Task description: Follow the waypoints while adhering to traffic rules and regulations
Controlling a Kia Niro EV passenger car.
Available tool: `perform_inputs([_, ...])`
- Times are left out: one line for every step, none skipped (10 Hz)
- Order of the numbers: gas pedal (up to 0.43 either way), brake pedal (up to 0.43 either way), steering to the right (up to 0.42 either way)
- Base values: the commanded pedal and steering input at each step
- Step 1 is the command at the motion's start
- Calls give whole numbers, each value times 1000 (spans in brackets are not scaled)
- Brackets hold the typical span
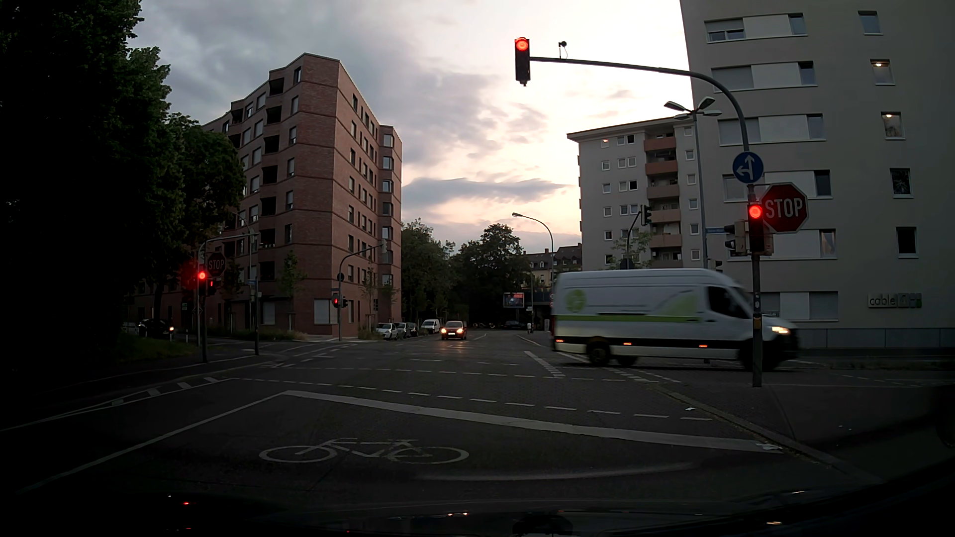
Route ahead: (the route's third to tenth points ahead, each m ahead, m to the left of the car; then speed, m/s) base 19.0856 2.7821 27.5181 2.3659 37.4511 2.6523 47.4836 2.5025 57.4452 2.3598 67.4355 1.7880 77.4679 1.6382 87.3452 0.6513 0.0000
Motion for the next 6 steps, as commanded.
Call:
perform_inputs([0,171,-16])
perform_inputs([0,171,-16])
perform_inputs([0,171,-16])
perform_inputs([0,171,-16])
perform_inputs([0,171,-16])
perform_inputs([0,171,-16])
